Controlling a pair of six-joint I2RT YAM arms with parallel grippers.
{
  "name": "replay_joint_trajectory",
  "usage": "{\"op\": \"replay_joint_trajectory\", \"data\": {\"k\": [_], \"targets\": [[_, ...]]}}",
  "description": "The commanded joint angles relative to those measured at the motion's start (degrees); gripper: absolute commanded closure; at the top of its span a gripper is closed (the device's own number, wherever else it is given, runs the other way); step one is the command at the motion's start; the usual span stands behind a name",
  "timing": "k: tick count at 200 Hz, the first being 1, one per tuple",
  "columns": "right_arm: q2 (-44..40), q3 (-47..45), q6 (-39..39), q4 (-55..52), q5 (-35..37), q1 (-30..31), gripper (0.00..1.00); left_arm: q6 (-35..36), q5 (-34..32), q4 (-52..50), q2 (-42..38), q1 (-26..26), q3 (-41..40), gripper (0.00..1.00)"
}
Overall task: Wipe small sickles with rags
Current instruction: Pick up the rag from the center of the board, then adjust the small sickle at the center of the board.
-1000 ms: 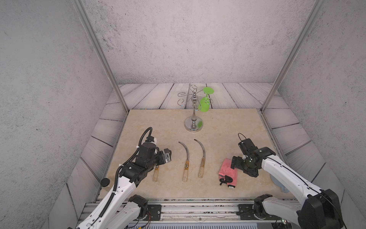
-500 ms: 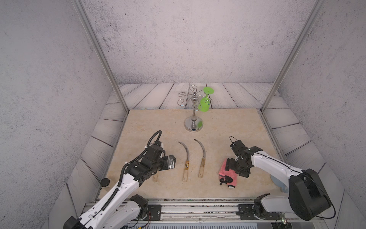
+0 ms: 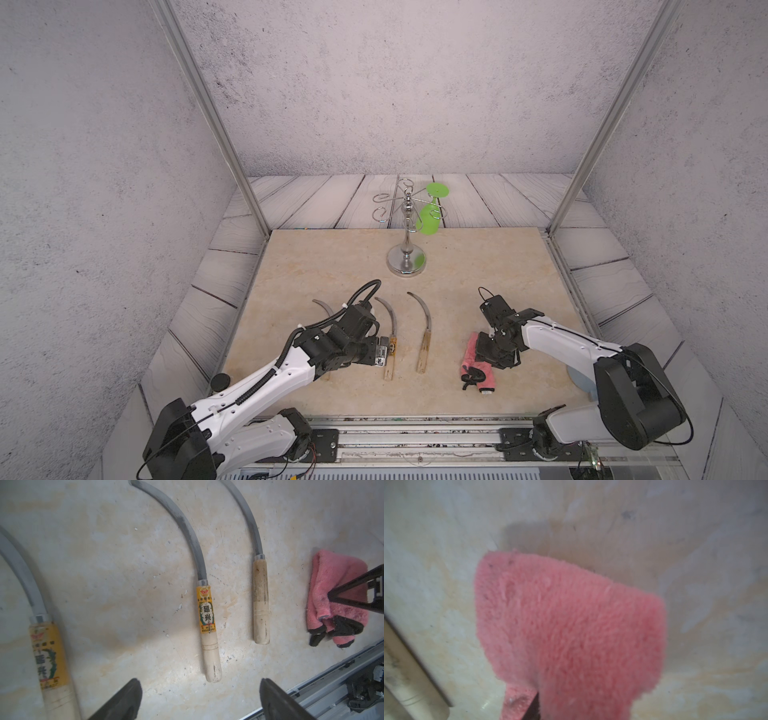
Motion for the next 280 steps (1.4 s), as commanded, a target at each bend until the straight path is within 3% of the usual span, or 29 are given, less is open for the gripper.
{"op": "replay_joint_trajectory", "data": {"k": [1, 32, 57, 90, 147, 280], "targets": [[-0.4, 0.8, -0.6, -0.2, 0.5, 0.2, 0.75, 0.2, -0.8, 0.7, 2.6, -2.4, 2.5, 0.16], [-2.5, 4.5, -2.9, -3.9, 1.7, 0.1, 0.85, 0.8, -0.8, 0.9, 7.2, -5.8, 5.6, 0.42], [-4.2, 8.7, -5.4, -8.2, 3.4, 0.1, 0.91, 1.4, 0.2, 1.3, 11.0, -8.7, 7.8, 0.46], [-6.0, 13.8, -8.3, -13.5, 5.6, -0.3, 0.92, 1.8, 0.5, 1.5, 15.3, -12.0, 10.6, 0.45], [-8.6, 16.7, -10.5, -16.4, 5.8, -2.7, 0.91, 2.4, 1.0, 1.0, 23.4, -14.7, 14.1, 0.33], [-12.5, 18.9, -12.6, -19.4, 5.0, -6.3, 0.90, 5.9, 2.6, 2.8, 37.2, -14.7, 19.4, 0.40]]}}
